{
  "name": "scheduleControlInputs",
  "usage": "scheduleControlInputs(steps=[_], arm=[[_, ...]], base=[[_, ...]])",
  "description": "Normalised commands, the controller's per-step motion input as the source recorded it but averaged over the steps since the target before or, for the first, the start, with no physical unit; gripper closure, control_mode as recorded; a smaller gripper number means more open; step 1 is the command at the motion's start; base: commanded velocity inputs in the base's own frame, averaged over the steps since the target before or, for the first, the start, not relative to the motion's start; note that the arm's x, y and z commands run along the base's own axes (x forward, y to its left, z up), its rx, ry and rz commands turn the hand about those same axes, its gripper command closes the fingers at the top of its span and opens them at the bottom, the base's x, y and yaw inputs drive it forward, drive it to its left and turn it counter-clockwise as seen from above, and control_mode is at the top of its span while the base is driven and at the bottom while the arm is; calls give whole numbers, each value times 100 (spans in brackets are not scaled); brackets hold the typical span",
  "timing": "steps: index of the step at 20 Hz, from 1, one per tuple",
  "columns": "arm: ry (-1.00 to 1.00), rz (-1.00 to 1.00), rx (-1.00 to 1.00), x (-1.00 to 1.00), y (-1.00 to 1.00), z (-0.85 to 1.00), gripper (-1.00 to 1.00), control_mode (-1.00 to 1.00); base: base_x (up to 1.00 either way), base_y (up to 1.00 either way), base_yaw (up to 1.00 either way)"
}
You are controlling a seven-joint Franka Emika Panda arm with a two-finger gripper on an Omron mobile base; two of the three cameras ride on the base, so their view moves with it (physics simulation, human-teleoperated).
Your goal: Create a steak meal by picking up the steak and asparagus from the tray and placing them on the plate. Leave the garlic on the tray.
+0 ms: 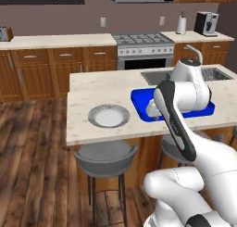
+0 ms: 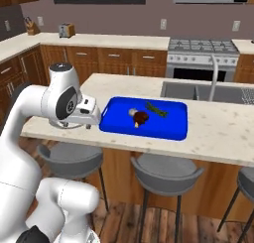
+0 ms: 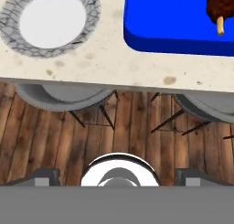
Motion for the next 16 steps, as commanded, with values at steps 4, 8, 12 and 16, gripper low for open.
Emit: scheduleControlInputs(steps=[4, 8, 12, 16], arm=[[0, 0, 0, 0, 0, 0, -100, 100], [0, 0, 0, 0, 0, 0, -100, 100], [0, 0, 0, 0, 0, 0, -100, 100], [0, 0, 0, 18, 0, 0, -100, -100]], base=[[79, 0, 0], [76, -5, 0], [66, -4, 0], [11, 0, 0]])
